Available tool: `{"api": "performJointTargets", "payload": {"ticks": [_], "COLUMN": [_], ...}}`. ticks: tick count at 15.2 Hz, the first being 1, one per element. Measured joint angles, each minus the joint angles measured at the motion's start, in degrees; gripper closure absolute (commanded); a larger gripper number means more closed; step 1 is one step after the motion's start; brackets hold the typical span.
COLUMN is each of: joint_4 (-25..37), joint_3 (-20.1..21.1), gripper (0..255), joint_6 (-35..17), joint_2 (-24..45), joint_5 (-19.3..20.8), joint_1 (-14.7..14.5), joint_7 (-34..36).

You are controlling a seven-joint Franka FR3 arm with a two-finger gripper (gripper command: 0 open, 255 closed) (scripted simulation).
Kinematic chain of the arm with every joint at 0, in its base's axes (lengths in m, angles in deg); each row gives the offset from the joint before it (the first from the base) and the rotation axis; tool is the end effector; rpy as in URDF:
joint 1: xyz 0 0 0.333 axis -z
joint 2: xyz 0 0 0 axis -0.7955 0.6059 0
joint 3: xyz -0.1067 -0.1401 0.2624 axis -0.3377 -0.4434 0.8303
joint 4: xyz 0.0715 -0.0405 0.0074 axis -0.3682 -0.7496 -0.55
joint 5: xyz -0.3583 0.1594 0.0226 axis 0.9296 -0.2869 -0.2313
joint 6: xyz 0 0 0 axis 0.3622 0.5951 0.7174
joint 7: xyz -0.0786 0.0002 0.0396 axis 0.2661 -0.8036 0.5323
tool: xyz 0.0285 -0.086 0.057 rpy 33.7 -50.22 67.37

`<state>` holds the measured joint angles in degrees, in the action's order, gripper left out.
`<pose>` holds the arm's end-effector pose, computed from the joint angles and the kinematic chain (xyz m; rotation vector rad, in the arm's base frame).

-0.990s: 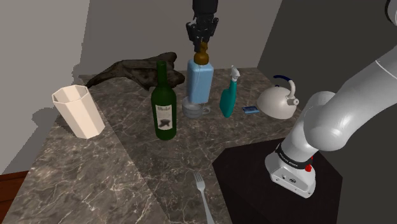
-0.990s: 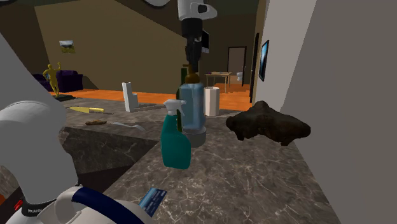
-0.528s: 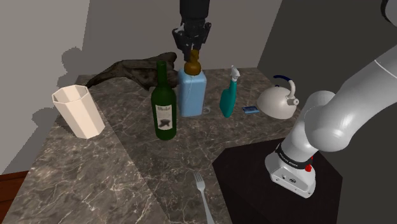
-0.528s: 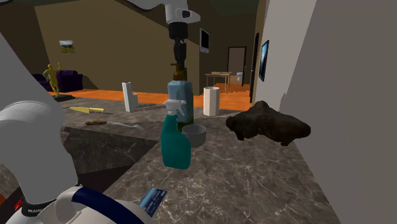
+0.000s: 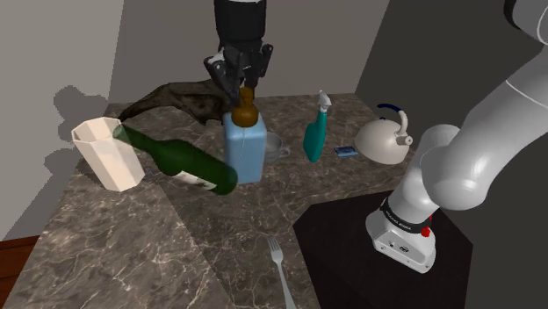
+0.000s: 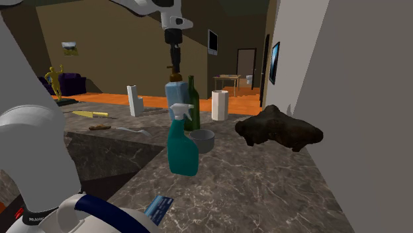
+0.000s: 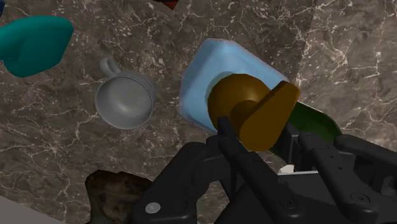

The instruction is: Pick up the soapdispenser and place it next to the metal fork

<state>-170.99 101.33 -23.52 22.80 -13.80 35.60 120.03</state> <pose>0.3848 0.3195 0.6139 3.0960 0.0006 0.0491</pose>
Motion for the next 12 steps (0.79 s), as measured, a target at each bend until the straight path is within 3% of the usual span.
{"api": "performJointTargets", "payload": {"ticks": [12], "joint_4": [15.61], "joint_3": [10.64], "gripper": [255], "joint_6": [3.32], "joint_2": [14.63], "joint_5": [5.42], "joint_1": [-7.81], "joint_7": [18.76]}}
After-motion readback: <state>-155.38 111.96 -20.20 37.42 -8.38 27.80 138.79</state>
